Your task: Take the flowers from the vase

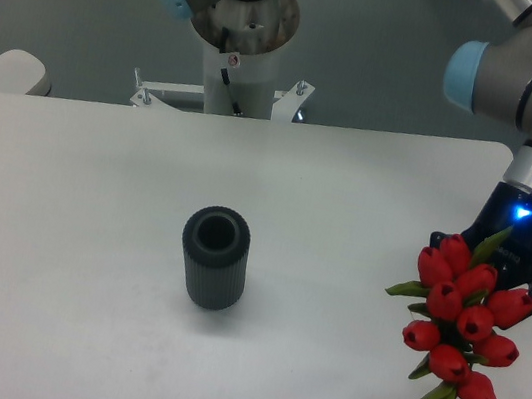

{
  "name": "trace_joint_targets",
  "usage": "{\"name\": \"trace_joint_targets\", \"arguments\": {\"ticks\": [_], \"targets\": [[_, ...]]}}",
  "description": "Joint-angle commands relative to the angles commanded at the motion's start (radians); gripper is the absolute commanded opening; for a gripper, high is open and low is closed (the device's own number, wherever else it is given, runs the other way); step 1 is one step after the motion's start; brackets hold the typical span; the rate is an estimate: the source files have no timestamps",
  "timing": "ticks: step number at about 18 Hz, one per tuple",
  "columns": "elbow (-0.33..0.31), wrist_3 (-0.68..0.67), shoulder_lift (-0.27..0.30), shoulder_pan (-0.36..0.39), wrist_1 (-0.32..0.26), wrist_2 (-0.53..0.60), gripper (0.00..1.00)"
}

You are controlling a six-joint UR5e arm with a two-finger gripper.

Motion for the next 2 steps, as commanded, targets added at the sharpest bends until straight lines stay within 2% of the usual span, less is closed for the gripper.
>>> {"name": "trace_joint_targets", "arguments": {"ticks": [2], "targets": [[0.002, -0.002, 0.0, 0.0, 0.0, 0.002, 0.38]]}}
